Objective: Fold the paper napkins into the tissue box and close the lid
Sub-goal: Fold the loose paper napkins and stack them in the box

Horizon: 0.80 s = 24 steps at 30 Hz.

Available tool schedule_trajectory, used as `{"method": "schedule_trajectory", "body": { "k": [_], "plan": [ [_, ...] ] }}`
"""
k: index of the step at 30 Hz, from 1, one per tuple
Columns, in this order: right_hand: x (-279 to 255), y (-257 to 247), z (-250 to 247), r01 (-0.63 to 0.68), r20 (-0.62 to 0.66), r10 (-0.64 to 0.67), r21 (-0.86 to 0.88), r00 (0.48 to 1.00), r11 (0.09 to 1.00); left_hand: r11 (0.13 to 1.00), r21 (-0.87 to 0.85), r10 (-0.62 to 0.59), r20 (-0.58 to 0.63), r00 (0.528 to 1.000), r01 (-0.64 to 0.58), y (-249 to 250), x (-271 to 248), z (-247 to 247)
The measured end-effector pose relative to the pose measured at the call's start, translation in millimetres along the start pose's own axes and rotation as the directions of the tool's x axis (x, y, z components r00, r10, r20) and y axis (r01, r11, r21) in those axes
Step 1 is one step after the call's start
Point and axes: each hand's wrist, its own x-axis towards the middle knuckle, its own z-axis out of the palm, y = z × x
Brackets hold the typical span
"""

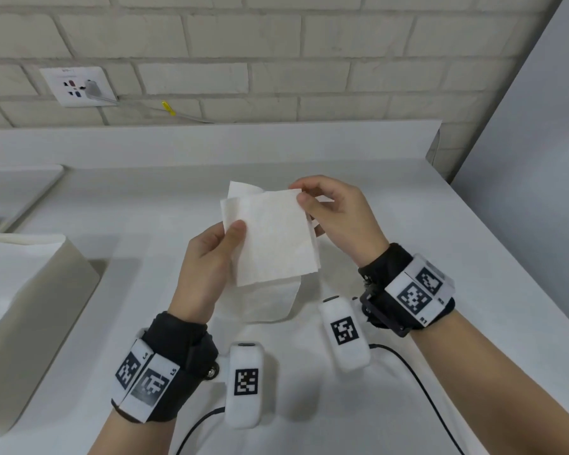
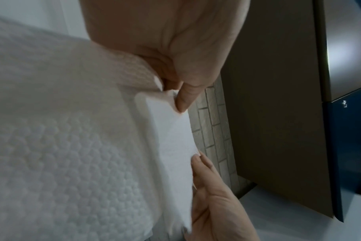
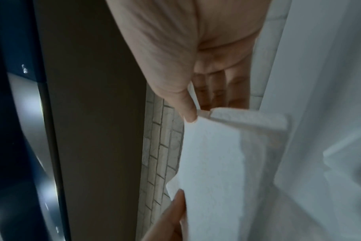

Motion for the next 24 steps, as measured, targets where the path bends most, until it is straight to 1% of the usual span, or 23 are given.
{"method": "schedule_trajectory", "body": {
  "k": [4, 6, 8, 9, 10, 11, 13, 15, 17, 18, 20, 22, 23, 24],
  "plan": [
    [0.9, 5.9, 3.7, 0.084, -0.042, -0.088, -0.088, 0.995, 0.993, 1.000, 0.006, -0.008, 0.002, 1.000, 0.008, -0.1, 0.0, -1.4],
    [1.4, 9.4, 6.1, 0.130, -0.054, -0.144, -0.200, 0.988, 0.971, 1.000, 0.009, -0.018, 0.007, 1.000, 0.018, 0.0, -0.9, -1.0],
    [1.1, 10.8, 7.9, 0.195, -0.061, -0.229, -0.342, 0.972, 0.919, 1.000, 0.012, -0.029, 0.006, 1.000, 0.029, 1.0, -2.0, -0.5],
    [1.0, 10.1, 8.3, 0.213, -0.062, -0.250, -0.356, 0.966, 0.910, 0.999, 0.015, -0.033, 0.002, 0.999, 0.033, 0.9, -2.2, -0.8],
    [0.8, 7.9, 8.5, 0.208, -0.056, -0.237, -0.320, 0.970, 0.924, 0.999, 0.019, -0.034, -0.005, 0.999, 0.034, 1.2, -2.4, -0.9],
    [0.5, 5.0, 8.4, 0.179, -0.035, -0.194, -0.253, 0.980, 0.951, 0.999, 0.019, -0.034, -0.013, 0.999, 0.034, 1.7, -2.4, -0.8],
    [-1.4, -2.1, 8.9, 0.075, 0.059, -0.070, -0.084, 0.996, 0.994, 0.999, 0.006, -0.032, -0.030, 0.999, 0.032, 2.1, -1.9, -0.9],
    [-5.8, -6.8, 9.7, -0.041, 0.172, 0.031, 0.055, 0.985, 0.998, 0.999, -0.029, -0.037, -0.055, 0.998, 0.036, 1.8, -0.7, -0.9],
    [-9.4, -7.5, 10.3, -0.102, 0.231, 0.070, 0.125, 0.970, 0.987, 0.998, -0.053, -0.037, -0.069, 0.997, 0.033, 1.4, 0.2, -1.9],
    [-11.3, -8.4, 11.0, -0.104, 0.240, 0.065, 0.155, 0.969, 0.982, 0.998, -0.059, -0.032, -0.069, 0.997, 0.028, 0.6, 0.5, -2.3],
    [-13.0, -8.4, 12.2, -0.064, 0.221, 0.030, 0.148, 0.975, 0.987, 0.999, -0.041, -0.016, -0.067, 0.998, 0.013, -2.4, 1.0, -3.9],
    [-14.2, -10.4, 12.0, -0.043, 0.182, 0.022, 0.112, 0.983, 0.993, 0.998, 0.057, 0.006, -0.077, 0.997, -0.002, -7.6, 3.0, -6.8],
    [-14.5, -12.8, 11.3, -0.069, 0.180, 0.044, 0.131, 0.983, 0.989, 0.994, 0.113, 0.019, -0.074, 0.997, -0.010, -9.1, 3.7, -8.0],
    [-14.8, -16.9, 10.9, -0.123, 0.199, 0.085, 0.184, 0.976, 0.975, 0.986, 0.163, 0.034, -0.066, 0.997, -0.023, -10.0, 3.9, -8.8]
  ]
}}
